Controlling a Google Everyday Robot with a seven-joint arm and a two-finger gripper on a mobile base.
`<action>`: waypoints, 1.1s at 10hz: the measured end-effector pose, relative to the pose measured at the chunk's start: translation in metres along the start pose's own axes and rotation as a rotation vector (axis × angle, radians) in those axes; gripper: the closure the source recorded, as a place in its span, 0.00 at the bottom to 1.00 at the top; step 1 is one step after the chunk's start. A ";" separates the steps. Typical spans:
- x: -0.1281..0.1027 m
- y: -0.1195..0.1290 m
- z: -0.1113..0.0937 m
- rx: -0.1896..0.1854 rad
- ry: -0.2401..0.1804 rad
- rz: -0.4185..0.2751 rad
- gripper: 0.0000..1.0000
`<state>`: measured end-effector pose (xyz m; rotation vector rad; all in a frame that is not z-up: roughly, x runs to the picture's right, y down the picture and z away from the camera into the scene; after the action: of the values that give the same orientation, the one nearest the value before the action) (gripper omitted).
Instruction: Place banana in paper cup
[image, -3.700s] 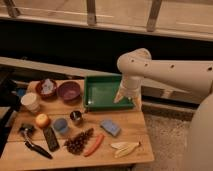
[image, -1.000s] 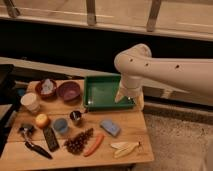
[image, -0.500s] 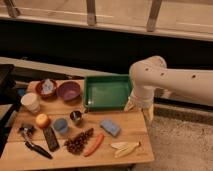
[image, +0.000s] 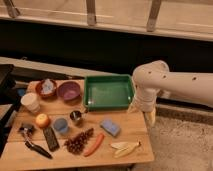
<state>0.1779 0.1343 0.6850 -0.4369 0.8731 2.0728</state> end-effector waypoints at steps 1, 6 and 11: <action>0.001 0.002 0.000 -0.001 0.003 -0.001 0.25; 0.019 -0.011 0.066 -0.041 0.214 0.041 0.25; 0.058 -0.016 0.109 -0.048 0.371 0.051 0.25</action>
<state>0.1565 0.2516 0.7215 -0.8524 1.0578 2.0971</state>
